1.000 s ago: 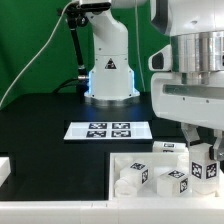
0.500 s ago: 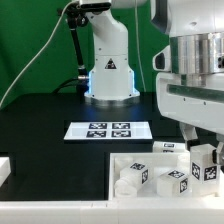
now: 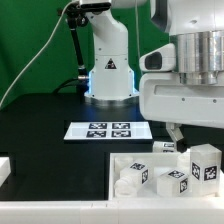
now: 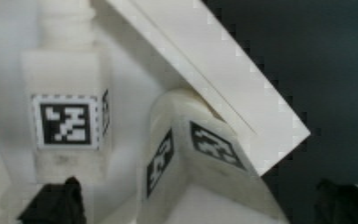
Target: Assemble one leg
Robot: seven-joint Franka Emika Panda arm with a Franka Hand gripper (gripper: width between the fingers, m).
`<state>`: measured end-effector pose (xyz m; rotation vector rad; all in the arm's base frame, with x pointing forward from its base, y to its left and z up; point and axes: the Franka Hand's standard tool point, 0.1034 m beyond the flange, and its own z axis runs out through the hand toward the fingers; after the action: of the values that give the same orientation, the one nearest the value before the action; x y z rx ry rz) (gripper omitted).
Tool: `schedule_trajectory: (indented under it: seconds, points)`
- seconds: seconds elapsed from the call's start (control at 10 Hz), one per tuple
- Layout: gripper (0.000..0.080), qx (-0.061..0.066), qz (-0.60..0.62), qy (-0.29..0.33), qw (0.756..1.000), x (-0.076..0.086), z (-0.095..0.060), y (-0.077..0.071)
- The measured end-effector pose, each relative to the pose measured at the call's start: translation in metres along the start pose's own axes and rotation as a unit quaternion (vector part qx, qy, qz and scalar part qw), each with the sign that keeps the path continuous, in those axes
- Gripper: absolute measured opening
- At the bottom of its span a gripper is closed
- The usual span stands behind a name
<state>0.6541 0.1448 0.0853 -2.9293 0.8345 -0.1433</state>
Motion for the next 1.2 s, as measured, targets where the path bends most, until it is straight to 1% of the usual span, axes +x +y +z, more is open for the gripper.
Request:
schedule_trajectory:
  seconds: [0.2, 0.5, 0.8, 0.9, 1.1, 1.2]
  points:
    - [0.0649, -0.006, -0.111, 0.002, 0.994, -0.005, 0.001, -0.004]
    - [0.0649, -0.006, -0.226, 0.002, 0.974, -0.002, -0.001, -0.004]
    - [0.0649, -0.016, -0.341, 0.005, 0.940, 0.001, -0.001, -0.002]
    - [0.0649, -0.020, -0.372, 0.007, 0.928, 0.002, -0.001, -0.001]
    - [0.0649, -0.024, -0.392, 0.009, 0.920, 0.006, -0.003, 0.002]
    - [0.0518, -0.024, -0.389, 0.008, 0.921, 0.006, -0.002, 0.003]
